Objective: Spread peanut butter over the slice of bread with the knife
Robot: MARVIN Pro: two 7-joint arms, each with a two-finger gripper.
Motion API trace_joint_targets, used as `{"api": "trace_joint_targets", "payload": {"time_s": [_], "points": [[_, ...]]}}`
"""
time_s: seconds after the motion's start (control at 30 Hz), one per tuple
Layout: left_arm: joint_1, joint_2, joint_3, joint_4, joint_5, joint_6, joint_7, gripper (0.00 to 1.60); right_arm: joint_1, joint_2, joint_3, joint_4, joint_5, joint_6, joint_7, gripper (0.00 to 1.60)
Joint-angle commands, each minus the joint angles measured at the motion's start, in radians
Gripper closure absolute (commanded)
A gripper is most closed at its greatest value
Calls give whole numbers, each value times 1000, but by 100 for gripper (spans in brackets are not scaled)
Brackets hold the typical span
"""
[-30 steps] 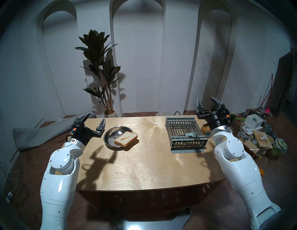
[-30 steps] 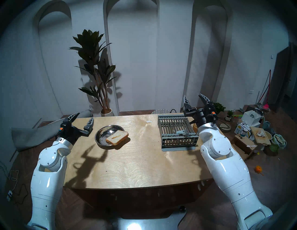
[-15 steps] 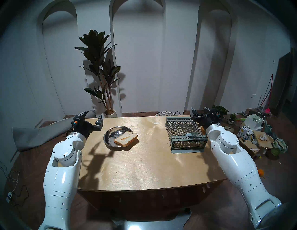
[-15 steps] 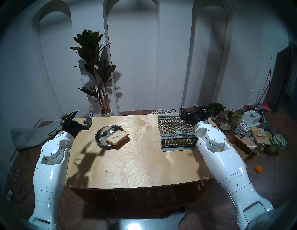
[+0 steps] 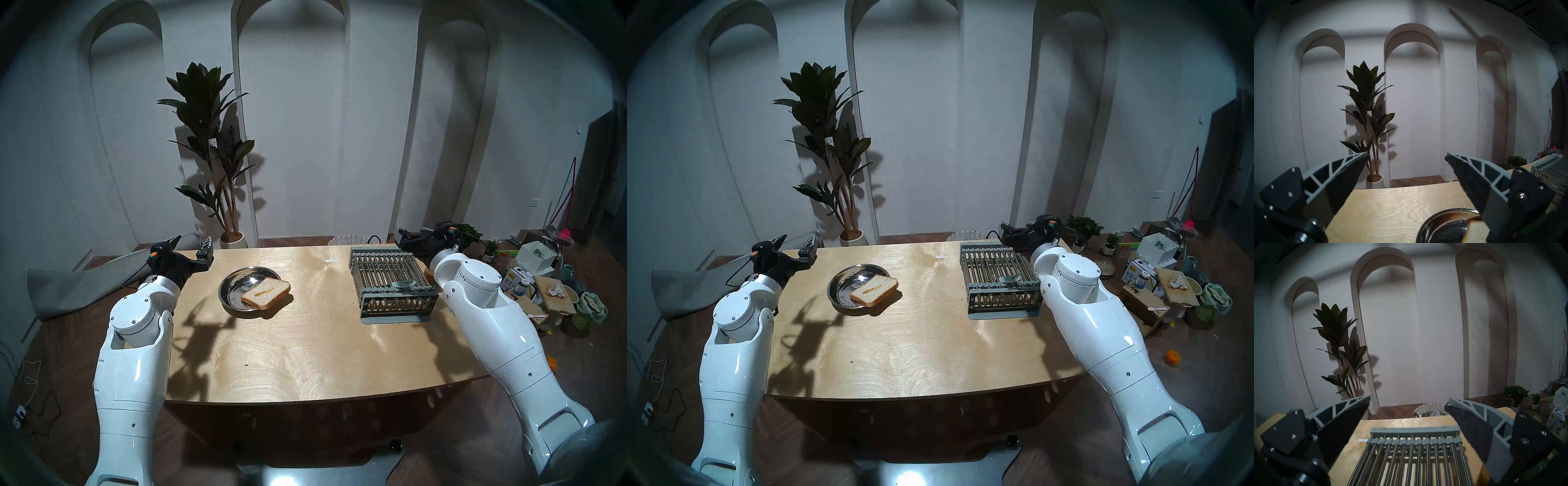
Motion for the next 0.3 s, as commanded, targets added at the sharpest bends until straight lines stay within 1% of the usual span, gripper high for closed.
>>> {"api": "trace_joint_targets", "payload": {"time_s": [0.0,0.27], "points": [[-25,8,1,-17,-2,-12,-6,0,30,-5,9,-17,8,1,3,0],[-24,10,3,-17,-4,-13,-5,0,31,-3,8,-18,12,3,1,0]]}}
